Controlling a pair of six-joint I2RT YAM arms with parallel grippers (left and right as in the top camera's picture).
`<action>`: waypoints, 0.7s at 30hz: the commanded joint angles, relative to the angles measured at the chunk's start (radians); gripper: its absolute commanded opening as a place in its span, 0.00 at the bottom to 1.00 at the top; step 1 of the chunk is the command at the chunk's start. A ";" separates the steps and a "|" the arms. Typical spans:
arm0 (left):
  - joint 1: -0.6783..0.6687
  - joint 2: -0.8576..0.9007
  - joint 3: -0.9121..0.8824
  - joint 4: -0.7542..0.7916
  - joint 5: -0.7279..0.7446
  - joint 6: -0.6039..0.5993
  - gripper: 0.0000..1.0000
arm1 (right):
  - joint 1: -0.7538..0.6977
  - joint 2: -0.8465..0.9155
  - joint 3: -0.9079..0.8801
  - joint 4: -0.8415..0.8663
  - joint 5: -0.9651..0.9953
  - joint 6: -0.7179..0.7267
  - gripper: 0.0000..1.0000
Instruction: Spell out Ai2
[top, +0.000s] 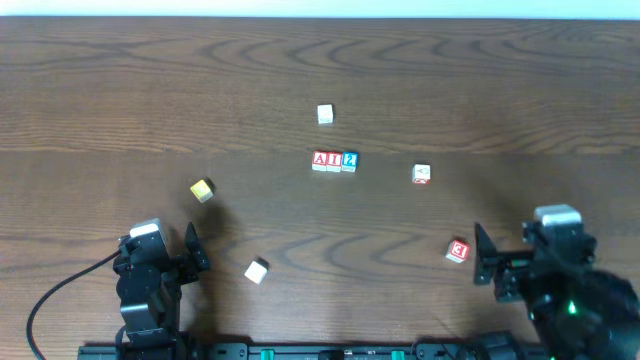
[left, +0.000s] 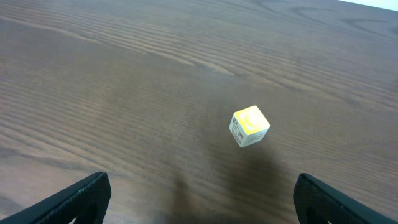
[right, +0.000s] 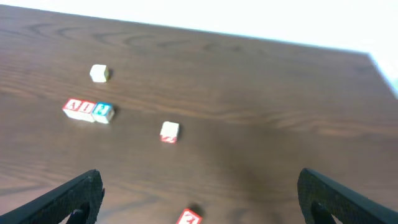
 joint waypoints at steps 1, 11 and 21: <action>-0.004 -0.008 -0.019 -0.002 0.011 0.018 0.95 | -0.014 -0.107 -0.064 0.029 -0.040 -0.117 0.99; -0.004 -0.008 -0.019 -0.002 0.011 0.018 0.95 | -0.016 -0.317 -0.364 0.148 -0.040 -0.116 0.99; -0.004 -0.008 -0.019 -0.001 0.011 0.018 0.95 | -0.015 -0.394 -0.559 0.201 -0.043 -0.116 0.99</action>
